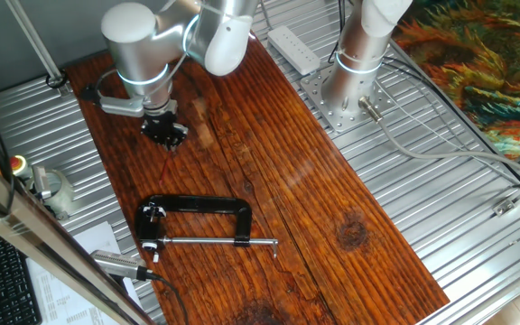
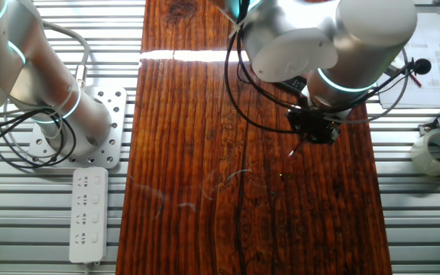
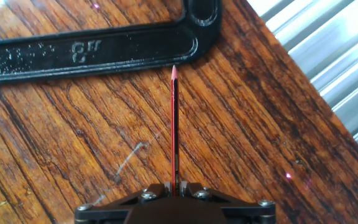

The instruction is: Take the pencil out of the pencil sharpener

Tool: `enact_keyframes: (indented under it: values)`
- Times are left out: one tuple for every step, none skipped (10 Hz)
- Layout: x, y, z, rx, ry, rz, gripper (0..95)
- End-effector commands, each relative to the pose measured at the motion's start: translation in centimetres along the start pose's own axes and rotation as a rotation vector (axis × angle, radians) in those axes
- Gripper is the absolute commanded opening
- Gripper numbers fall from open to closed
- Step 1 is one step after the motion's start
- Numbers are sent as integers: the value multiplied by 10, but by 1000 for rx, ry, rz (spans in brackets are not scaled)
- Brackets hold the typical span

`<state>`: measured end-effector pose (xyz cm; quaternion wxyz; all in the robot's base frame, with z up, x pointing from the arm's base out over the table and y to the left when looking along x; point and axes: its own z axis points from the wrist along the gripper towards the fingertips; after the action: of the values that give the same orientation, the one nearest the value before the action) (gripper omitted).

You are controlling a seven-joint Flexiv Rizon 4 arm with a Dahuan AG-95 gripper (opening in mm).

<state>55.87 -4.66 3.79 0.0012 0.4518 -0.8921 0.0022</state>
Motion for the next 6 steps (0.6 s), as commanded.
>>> enact_keyframes:
  values:
    - [0, 0, 3, -2, -7, -17, 0]
    - [0, 0, 4, -2, -7, -20, 0]
    - [0, 0, 8, -1, -12, -23, 0]
    - [0, 0, 10, -1, -14, -20, 0]
    - [-1, 0, 12, -1, -11, -16, 0]
    - [-1, 0, 14, -1, -9, -14, 0]
